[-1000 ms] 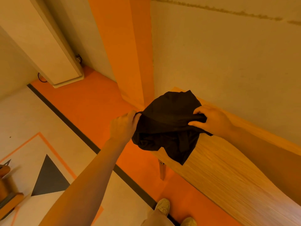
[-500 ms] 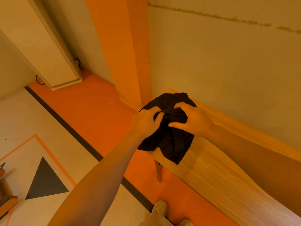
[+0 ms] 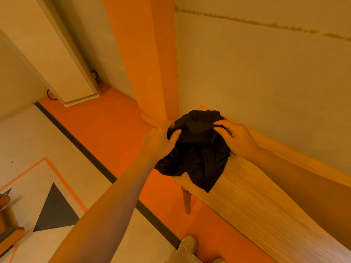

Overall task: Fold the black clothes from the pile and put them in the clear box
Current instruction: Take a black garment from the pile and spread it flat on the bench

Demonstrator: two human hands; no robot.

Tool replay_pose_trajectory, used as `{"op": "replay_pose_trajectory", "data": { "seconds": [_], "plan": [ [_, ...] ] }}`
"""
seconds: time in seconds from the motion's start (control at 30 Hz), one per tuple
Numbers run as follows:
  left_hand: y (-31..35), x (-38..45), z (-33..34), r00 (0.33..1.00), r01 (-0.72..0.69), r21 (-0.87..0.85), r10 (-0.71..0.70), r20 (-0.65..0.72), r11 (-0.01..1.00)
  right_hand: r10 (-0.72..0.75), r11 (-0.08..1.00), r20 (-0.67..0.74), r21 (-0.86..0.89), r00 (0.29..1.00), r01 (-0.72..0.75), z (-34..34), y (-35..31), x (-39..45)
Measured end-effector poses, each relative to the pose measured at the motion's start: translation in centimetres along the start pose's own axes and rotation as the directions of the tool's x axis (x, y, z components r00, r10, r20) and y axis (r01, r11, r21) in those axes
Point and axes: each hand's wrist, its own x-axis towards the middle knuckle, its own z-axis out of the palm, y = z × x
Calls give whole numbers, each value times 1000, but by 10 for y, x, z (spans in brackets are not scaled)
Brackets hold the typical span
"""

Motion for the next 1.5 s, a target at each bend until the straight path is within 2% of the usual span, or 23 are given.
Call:
{"op": "replay_pose_trajectory", "data": {
  "seconds": [0.1,0.23,0.37,0.47,0.53,0.6,0.7,0.8,0.87,0.93,1.0,1.03,1.13,1.27,1.37,1.5],
  "plan": [
    [13,-3,3,983,-183,70,181,37,981,-40,999,27,-5,999,40,5,-9,3],
    [36,-3,12,951,-308,108,307,26,945,-179,979,68,-87,981,185,13,-22,5],
    [44,-2,22,953,-295,114,300,-36,949,-231,955,67,-177,971,240,15,-25,2],
    [45,-5,20,959,-273,86,278,-59,958,-198,973,52,-108,979,203,11,-25,-2],
    [42,-5,17,966,-257,39,258,-30,966,-224,970,118,-71,967,234,7,-23,-6],
    [39,-5,15,967,-254,-4,254,17,967,-304,940,167,-107,938,323,7,-19,-7],
    [37,-7,15,962,-267,-33,268,53,963,-396,895,95,-182,913,408,10,-15,-7],
    [34,-9,15,960,-273,-60,275,41,960,-399,908,-4,-140,917,395,11,-21,-6],
    [32,-11,14,963,-257,-129,265,52,958,-349,937,-84,-56,933,345,11,-24,-5],
    [31,-12,11,966,-218,-240,244,86,946,-191,971,-141,121,971,208,12,-28,-4],
    [32,-13,7,969,-188,-314,228,96,931,14,954,-121,298,993,23,14,-34,-4],
    [32,-13,4,971,-179,-340,222,93,923,64,945,-107,326,992,-25,16,-36,-5],
    [37,-12,-4,975,-157,-395,206,83,905,8,973,-80,229,997,10,20,-41,-7],
    [43,-12,-13,986,-85,-499,145,83,863,-87,971,90,230,992,65,28,-44,-11],
    [44,-13,-15,990,4,-559,75,118,829,-125,988,187,108,974,106,33,-41,-10],
    [41,-17,-18,977,20,-532,96,190,846,-120,992,75,32,990,118,35,-30,-4]
  ]
}}
